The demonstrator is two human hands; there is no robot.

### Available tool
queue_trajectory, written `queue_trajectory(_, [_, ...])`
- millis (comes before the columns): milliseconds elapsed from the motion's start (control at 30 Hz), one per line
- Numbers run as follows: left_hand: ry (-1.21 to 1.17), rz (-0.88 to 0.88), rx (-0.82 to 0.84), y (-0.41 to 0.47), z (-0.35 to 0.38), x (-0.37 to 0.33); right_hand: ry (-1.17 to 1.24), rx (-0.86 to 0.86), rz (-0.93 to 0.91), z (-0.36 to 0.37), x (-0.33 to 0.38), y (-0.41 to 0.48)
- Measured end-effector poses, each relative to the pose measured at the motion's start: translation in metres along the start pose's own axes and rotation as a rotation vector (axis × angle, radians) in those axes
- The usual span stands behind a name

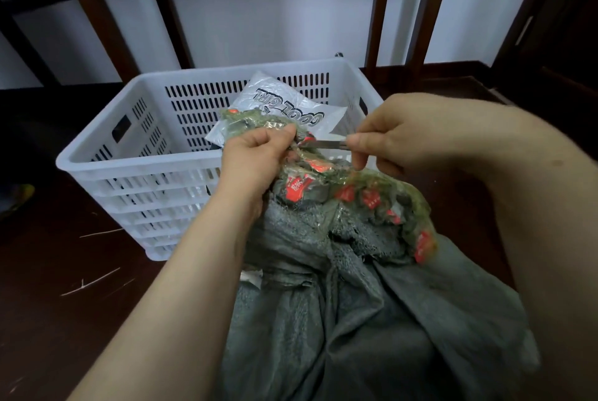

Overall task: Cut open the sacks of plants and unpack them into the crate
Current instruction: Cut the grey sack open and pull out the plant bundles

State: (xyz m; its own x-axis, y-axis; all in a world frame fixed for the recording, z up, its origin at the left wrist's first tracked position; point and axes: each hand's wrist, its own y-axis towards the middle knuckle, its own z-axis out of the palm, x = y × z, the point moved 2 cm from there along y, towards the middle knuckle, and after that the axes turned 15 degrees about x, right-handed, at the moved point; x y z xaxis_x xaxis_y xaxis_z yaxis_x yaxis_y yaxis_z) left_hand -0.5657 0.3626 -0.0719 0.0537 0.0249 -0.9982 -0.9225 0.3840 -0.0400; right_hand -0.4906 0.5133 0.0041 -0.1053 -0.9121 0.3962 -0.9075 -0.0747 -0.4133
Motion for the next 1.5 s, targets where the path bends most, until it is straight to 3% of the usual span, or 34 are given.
queue_trajectory(167, [0.149,0.074,-0.046,0.006,-0.004,0.003,-0.141,-0.091,0.019,0.009,0.014,0.011])
queue_trajectory(733, [0.626,0.216,-0.068,0.008,-0.006,-0.003,-0.310,-0.057,0.151,0.026,0.043,0.023])
queue_trajectory(900, [0.632,0.234,-0.124,0.008,-0.017,-0.001,-0.317,0.021,0.155,0.022,0.038,0.015])
queue_trajectory(1100, [0.755,0.395,-0.072,0.000,0.004,-0.003,-0.338,-0.013,0.167,0.030,0.047,0.018])
queue_trajectory(1333, [0.722,0.367,-0.122,0.000,-0.010,-0.004,-0.402,0.054,0.187,0.028,0.047,0.014])
queue_trajectory(1500, [0.696,0.386,-0.125,0.001,-0.005,-0.006,-0.408,-0.021,0.199,0.031,0.049,0.015])
